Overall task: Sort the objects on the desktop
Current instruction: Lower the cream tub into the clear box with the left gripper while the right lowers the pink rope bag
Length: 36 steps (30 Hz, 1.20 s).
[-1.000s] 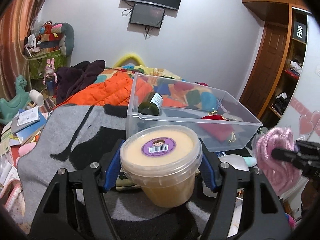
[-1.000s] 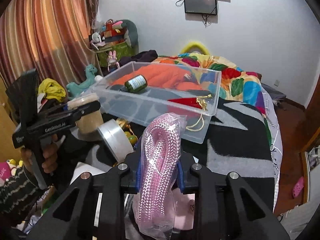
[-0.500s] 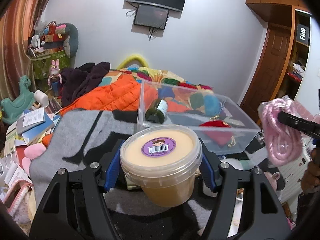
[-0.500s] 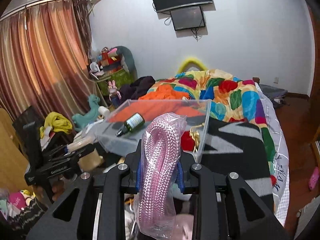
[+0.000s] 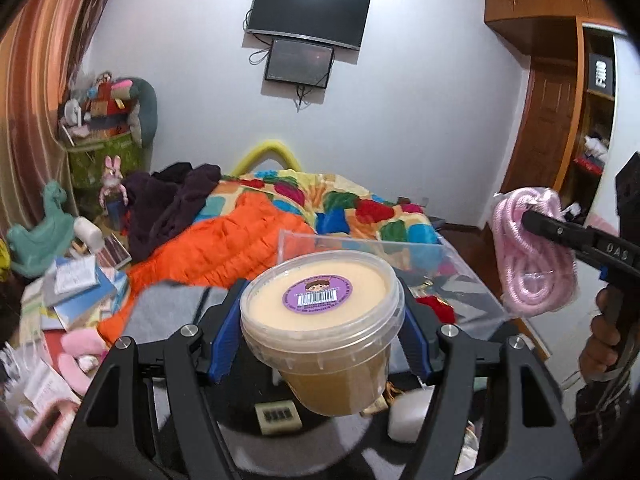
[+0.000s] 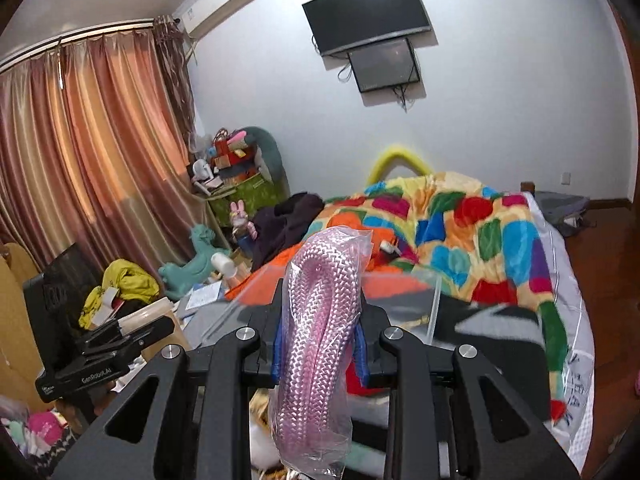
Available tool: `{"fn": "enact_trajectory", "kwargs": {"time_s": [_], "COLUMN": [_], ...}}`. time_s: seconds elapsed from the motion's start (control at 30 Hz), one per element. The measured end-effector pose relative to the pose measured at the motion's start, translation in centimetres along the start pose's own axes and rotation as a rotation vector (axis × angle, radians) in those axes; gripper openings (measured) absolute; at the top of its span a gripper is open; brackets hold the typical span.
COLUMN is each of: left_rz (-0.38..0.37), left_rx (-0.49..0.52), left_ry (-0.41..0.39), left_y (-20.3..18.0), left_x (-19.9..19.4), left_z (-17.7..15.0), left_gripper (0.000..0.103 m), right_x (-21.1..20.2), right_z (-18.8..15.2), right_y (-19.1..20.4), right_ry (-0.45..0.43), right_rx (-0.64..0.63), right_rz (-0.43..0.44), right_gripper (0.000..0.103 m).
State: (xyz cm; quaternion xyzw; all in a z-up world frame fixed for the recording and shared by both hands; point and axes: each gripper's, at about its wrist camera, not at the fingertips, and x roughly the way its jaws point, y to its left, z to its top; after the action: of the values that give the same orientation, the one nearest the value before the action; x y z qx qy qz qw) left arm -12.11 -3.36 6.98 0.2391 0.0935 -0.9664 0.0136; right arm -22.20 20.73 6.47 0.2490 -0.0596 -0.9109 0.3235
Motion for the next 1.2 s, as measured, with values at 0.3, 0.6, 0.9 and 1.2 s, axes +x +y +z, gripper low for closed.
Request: {"fn": "enact_trajectory", "kwargs": {"time_s": [0.3,0.6,0.9,1.2], "left_rz": [-0.013,-0.003,0.035,0.06], "left_rx": [-0.012,0.038,0.087,0.158], "left_ry": [0.031,0.095,0.189,0.23], "left_y": [0.4,-1.5,-2.7,-4.0], "left_x": [3.0,7.3,11.0,12.0], "left_z": [1.5,1.5,-0.8,-2.5], "left_gripper": [0.068,0.068,0.068,0.068], "right_x": [3.6,7.5,9.1,10.3], "right_z": [0.4,-1.2,-2.0,-2.9], "right_y": [-1.7,-3.0,-3.8,-4.4], "right_ry": [0.03,0.119,0.202,0.304], "right_rx": [0.031,-0.002,0.002,0.01], "right_rz": [-0.026,-0.101,-0.059,-0.065], "right_gripper": [0.024,0.024,0.024,0.027]}}
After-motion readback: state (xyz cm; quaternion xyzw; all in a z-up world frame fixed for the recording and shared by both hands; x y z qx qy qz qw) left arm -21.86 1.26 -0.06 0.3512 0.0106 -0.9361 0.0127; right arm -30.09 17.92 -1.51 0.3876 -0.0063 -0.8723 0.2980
